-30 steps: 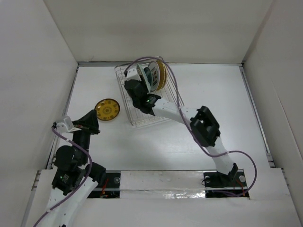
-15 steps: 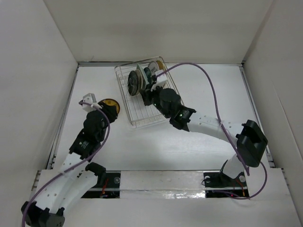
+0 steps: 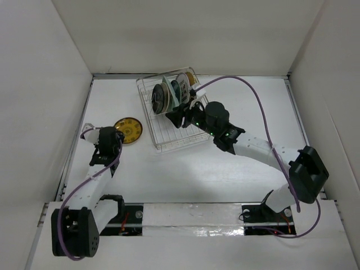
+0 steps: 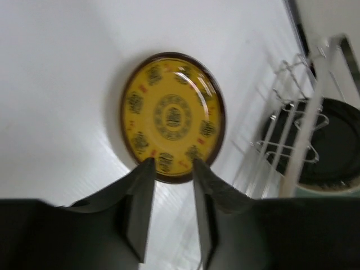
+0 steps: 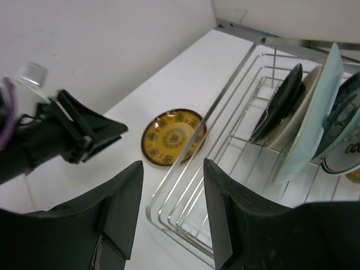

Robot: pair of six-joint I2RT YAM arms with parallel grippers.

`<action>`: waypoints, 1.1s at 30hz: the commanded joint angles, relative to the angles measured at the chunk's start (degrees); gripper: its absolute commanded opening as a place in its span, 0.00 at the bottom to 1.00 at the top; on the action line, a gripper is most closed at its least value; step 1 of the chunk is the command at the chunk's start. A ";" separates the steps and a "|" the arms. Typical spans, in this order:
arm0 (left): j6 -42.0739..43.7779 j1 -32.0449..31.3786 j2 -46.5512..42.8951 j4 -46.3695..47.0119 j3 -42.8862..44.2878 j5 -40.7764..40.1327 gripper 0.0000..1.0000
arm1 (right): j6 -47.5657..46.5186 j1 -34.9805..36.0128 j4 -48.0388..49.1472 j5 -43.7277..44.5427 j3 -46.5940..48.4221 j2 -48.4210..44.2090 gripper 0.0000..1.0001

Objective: Load the plates into the dish rack

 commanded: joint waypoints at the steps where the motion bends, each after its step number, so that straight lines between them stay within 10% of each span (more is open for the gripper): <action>1: -2.44 5.16 2.11 6.71 -3.30 4.20 0.26 | 1.03 0.66 4.29 -4.72 -0.88 -3.70 0.53; 14: -0.15 7.98 22.85 17.62 -1.74 6.40 0.45 | 0.68 -2.68 2.97 -8.32 -0.97 -2.65 0.53; 17: -0.59 7.98 25.67 19.56 -0.95 7.02 0.40 | 1.47 -2.68 3.58 -8.58 -1.24 -2.47 0.53; 21: -0.67 7.98 25.59 20.27 -1.46 5.97 0.00 | 1.73 -2.68 3.50 -9.11 -0.89 -1.77 0.53; 29: -4.89 7.98 13.04 18.34 -7.01 1.76 0.00 | 3.32 -2.68 4.90 -11.13 -0.01 1.48 0.51; 30: -4.20 7.98 10.49 17.11 -7.18 1.22 0.00 | 3.32 -2.68 5.08 -11.39 -0.01 1.48 0.42; 31: -3.76 7.98 4.64 14.49 -7.36 0.87 0.00 | 3.49 -2.68 5.08 -11.92 -0.01 1.40 0.07; 33: -1.39 7.28 -1.89 11.93 -7.18 -0.18 0.00 | 3.49 -2.68 4.99 -12.18 0.17 1.40 0.00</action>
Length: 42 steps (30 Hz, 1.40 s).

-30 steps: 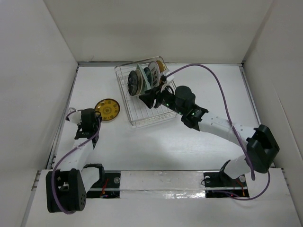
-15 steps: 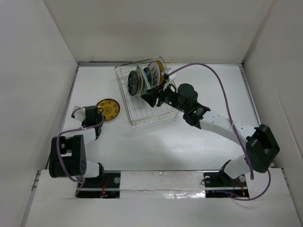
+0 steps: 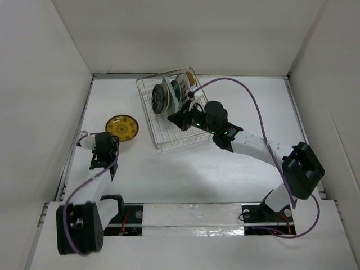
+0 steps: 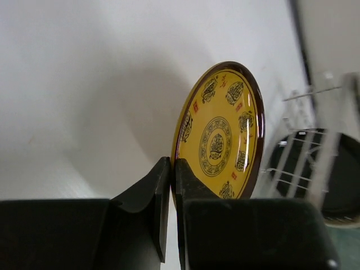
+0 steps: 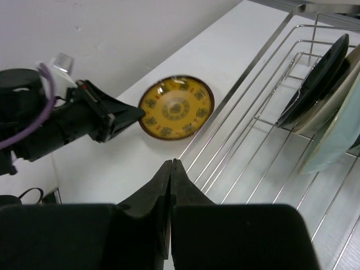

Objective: Load the plates into the dish rack

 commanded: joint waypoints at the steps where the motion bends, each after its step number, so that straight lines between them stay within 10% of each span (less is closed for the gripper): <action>1: 2.25 -1.35 -15.18 -4.33 0.99 -3.86 0.00 | 0.00 0.03 3.92 -2.33 1.39 -0.72 0.00; 6: 6.47 -1.97 -32.45 -14.10 2.66 -2.99 0.00 | -0.01 1.79 3.66 -2.77 3.32 1.73 0.00; 13: 17.18 -1.97 -45.56 -22.45 6.70 12.29 0.00 | 2.01 3.37 2.26 -5.74 6.13 3.75 0.79; 21: 22.64 -1.97 -47.94 -24.14 10.22 24.07 0.00 | 4.65 5.13 3.83 -11.04 9.30 7.45 0.90; 30: 24.40 -1.97 -47.33 -20.10 9.25 35.05 0.00 | 6.32 5.13 3.56 -7.69 11.50 10.17 0.76; 33: 27.29 -1.97 -45.05 -19.74 10.92 38.57 0.00 | 7.37 5.13 7.59 -11.54 10.98 10.00 0.00; 35: 29.32 -1.97 -43.73 -19.65 12.76 39.64 0.00 | 10.61 4.52 10.76 -13.75 10.45 9.83 0.00; 39: 34.59 -1.97 -40.13 -21.23 15.75 37.64 0.65 | 11.08 3.46 10.26 -8.68 11.14 7.90 0.00; 42: 35.74 -1.97 -40.12 -22.46 15.50 33.77 0.84 | 6.68 2.93 0.17 4.84 15.09 7.10 0.00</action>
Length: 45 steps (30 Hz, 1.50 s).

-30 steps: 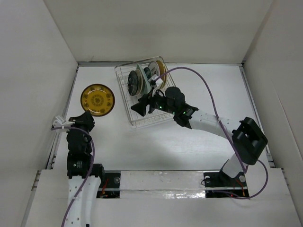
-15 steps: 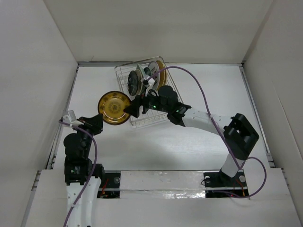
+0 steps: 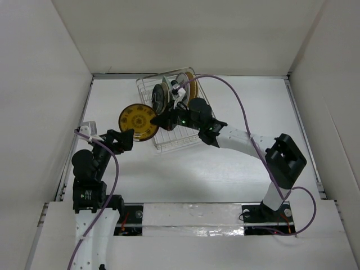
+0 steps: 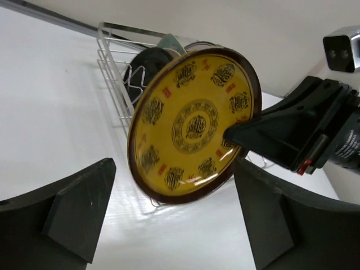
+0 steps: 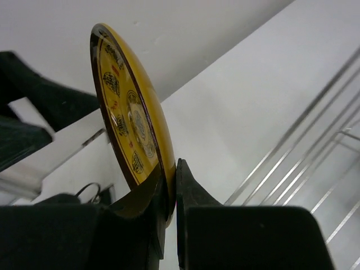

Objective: Load the plates into the dish rack

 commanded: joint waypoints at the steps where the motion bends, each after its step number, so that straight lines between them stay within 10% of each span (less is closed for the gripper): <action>1: 3.28 -0.14 -1.10 1.69 1.09 -1.89 0.87 | -3.75 -0.42 -8.59 15.26 7.31 -2.76 0.00; 8: 2.23 -1.81 -3.49 0.63 -1.02 -4.98 0.92 | -9.29 -0.42 -27.02 53.57 27.00 8.13 0.00; 17: 1.88 -3.56 -4.28 0.45 -1.28 -5.85 0.92 | -11.22 1.34 -34.68 70.30 46.17 23.07 0.00; 37: 1.35 -3.56 -3.66 0.63 -1.29 -7.08 0.94 | -14.92 6.18 -38.47 72.25 61.30 40.05 0.00; 43: 1.44 -3.56 -3.57 0.63 -1.20 -7.35 0.94 | -19.58 8.28 -30.21 69.19 58.32 34.09 0.62; 45: 1.44 -3.56 -3.57 0.63 -1.20 -7.44 0.94 | -19.75 8.90 -27.91 66.37 52.46 27.79 0.68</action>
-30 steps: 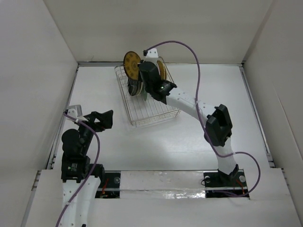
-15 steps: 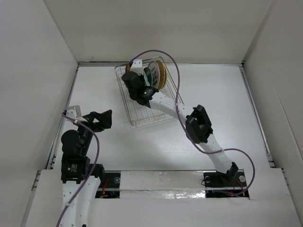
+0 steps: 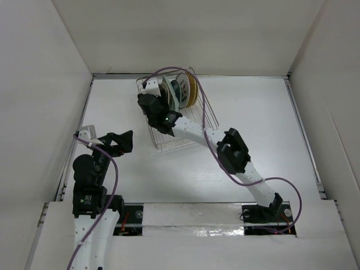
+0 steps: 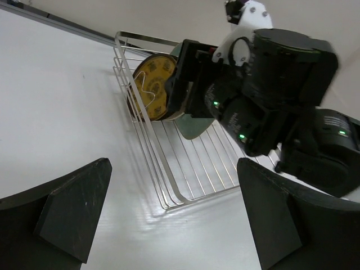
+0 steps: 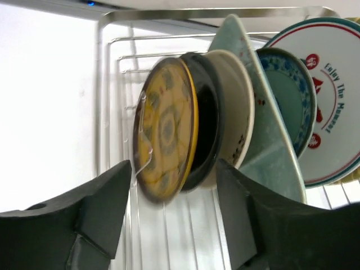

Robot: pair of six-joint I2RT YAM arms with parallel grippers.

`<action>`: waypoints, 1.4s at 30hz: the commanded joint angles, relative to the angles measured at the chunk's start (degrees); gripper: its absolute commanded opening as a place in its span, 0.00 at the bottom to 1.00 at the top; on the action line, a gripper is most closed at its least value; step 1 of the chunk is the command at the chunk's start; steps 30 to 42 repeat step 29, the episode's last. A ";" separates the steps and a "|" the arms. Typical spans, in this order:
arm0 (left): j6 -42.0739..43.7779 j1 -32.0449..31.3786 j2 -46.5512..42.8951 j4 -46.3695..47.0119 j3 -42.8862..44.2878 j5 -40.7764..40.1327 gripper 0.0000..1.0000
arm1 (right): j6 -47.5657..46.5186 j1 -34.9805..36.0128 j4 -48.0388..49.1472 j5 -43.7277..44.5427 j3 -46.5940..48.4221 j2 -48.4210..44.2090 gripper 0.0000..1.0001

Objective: Load the plates into the dish rack

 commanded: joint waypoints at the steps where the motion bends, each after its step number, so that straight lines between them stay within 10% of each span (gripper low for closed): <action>1: 0.02 -0.22 0.16 1.94 -0.28 -0.57 0.94 | -2.01 1.51 9.99 -3.01 -5.77 -13.40 0.70; 6: 0.19 -0.22 0.16 2.29 -0.37 -0.05 0.95 | -3.32 2.56 25.71 -6.00 -27.99 -31.94 0.70; 7: 0.11 -0.22 0.16 2.38 -0.28 -0.05 0.95 | -3.24 2.57 29.74 -6.44 -36.21 -38.67 0.63; 9: 0.28 -0.22 -0.10 2.47 -0.28 0.65 0.95 | -1.76 3.09 31.88 -8.37 -43.82 -45.74 0.12; 11: 0.46 -0.22 -0.80 2.73 -0.19 1.01 0.95 | -0.43 3.09 34.52 -9.42 -54.45 -56.77 0.00; 15: 1.25 -0.22 -2.65 3.08 -0.02 2.50 0.95 | 0.80 3.09 38.13 -7.06 -67.74 -76.14 0.00; 22: 1.60 -0.22 -3.70 2.46 1.74 -5.31 0.95 | -1.39 2.30 38.76 -6.27 -77.07 -100.68 0.33; 42: -0.42 -0.22 -4.15 6.95 3.84 -1.02 0.94 | 2.91 -0.07 25.31 -8.54 -74.00 -97.98 0.46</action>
